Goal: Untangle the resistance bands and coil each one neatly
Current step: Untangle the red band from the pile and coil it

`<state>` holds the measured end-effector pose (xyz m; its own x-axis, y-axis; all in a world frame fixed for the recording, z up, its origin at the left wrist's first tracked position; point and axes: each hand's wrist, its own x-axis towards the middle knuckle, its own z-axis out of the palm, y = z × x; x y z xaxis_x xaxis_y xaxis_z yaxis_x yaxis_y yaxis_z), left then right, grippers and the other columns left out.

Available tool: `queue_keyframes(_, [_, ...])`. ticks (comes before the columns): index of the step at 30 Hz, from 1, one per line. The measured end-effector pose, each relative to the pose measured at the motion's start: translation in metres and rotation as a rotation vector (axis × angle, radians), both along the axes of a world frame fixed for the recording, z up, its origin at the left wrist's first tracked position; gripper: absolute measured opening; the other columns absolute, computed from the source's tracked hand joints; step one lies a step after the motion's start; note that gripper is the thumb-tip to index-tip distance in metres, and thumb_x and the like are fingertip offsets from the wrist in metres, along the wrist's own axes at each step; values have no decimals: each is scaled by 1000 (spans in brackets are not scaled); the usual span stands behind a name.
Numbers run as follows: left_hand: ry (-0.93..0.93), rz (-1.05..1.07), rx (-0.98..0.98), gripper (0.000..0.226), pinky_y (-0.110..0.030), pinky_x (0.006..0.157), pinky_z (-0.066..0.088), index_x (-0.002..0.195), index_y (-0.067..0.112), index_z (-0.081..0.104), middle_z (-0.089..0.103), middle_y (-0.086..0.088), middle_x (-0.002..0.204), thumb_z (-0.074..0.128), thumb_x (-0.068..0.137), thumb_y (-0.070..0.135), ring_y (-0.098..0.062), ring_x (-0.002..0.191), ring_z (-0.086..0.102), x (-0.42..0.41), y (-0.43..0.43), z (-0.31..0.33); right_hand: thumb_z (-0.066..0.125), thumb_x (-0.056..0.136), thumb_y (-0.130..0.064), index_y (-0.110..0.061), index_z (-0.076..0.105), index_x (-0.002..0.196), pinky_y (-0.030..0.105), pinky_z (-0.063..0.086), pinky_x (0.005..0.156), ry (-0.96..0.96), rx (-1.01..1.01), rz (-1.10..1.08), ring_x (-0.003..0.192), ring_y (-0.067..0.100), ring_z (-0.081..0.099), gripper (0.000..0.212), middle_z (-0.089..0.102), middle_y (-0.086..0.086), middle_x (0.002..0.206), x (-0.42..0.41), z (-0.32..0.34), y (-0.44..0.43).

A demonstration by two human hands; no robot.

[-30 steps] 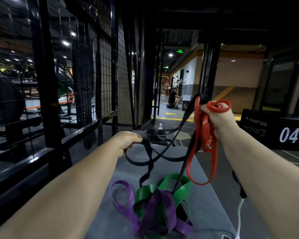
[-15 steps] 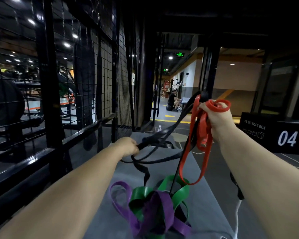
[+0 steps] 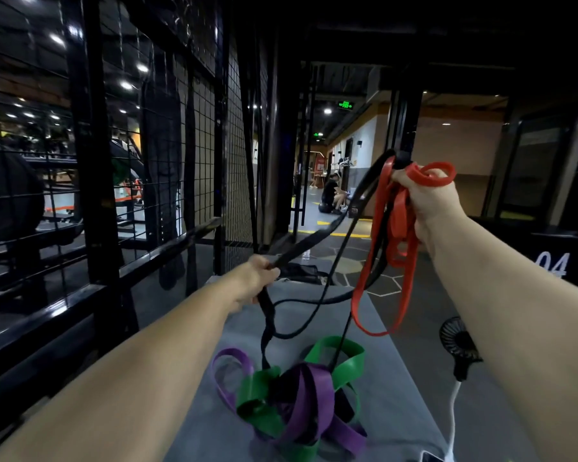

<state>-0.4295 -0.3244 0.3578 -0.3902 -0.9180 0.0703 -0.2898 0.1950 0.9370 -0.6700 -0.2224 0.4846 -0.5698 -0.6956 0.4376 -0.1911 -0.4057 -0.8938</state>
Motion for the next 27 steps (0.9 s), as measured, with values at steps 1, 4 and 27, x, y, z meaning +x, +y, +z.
queue_keyframes(1, [-3, -22, 3, 7, -31, 69, 43, 100, 17, 50, 47, -6, 85, 48, 100, 24, -18, 77, 46, -2, 3, -6, 73, 83, -26, -14, 63, 107, 40, 56, 80, -8, -9, 17, 88, 25, 71, 28, 71, 7, 99, 2, 2, 1])
queue_keyframes(4, [13, -113, 18, 22, -35, 84, 46, 119, 16, 51, 57, -3, 105, 50, 99, 25, -19, 103, 54, -9, 13, -29, 70, 86, -22, -13, 63, 96, 35, 58, 69, -18, -33, 73, 84, 24, 72, 15, 71, 6, 93, 9, 6, 1])
queue_keyframes(27, [-88, 30, 312, 83, -38, 91, 51, 147, 13, 27, 51, -17, 135, 64, 82, 48, -31, 110, 59, -86, 5, -118, 67, 88, -23, -14, 59, 89, 41, 53, 78, 31, -39, 319, 79, 20, 66, 12, 65, 1, 83, 13, 15, 15])
